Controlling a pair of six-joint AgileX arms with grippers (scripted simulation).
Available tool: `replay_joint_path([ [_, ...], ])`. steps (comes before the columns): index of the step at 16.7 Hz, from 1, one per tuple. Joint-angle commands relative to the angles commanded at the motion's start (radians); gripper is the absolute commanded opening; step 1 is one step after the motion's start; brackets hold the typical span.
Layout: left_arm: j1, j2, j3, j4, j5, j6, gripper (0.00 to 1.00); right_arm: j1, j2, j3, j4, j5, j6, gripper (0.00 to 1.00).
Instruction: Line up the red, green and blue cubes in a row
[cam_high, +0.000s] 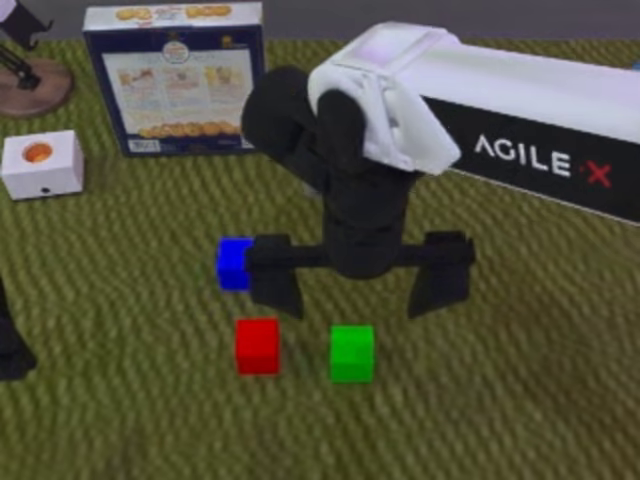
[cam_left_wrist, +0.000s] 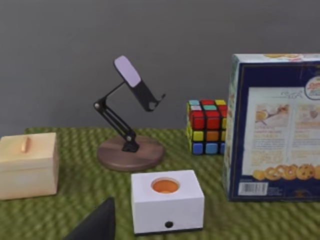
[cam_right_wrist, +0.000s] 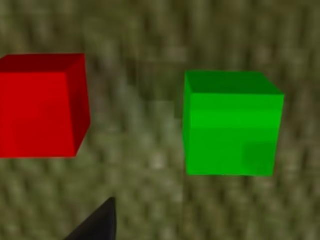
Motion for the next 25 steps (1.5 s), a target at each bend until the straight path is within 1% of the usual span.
replay_joint_path([
  [3, -0.025, 0.085, 0.085, -0.057, 0.002, -0.021, 1.0, -0.037, -0.093, -0.074, 0.048, 0.031, -0.049, 1.0],
  [7, -0.084, 0.331, 0.317, -0.205, 0.001, -0.075, 1.0, -0.139, -0.364, -0.276, 0.178, 0.092, -0.167, 1.0],
  [11, -0.162, 0.721, 0.631, -0.416, -0.001, -0.149, 1.0, -0.283, -0.767, -0.581, 0.362, 0.141, -0.322, 1.0],
  [14, -0.227, 1.058, 0.876, -0.59, 0.0, -0.208, 1.0, -0.406, -1.102, -0.855, 0.521, 0.156, -0.448, 1.0],
  [17, -0.294, 1.4, 1.12, -0.766, 0.003, -0.266, 1.0, -0.525, -1.421, -1.131, 0.683, 0.15, -0.566, 1.0],
  [19, -0.334, 1.593, 1.265, -0.869, 0.005, -0.301, 1.0, -0.595, -1.601, -1.297, 0.79, 0.133, -0.635, 1.0],
  [22, -0.39, 1.842, 1.471, -1.006, 0.007, -0.349, 1.0, -0.68, -1.812, -1.502, 0.942, 0.091, -0.716, 1.0],
  [25, -0.434, 2.019, 1.639, -1.105, 0.006, -0.385, 1.0, -0.746, -1.971, -1.654, 1.079, 0.041, -0.775, 1.0],
])
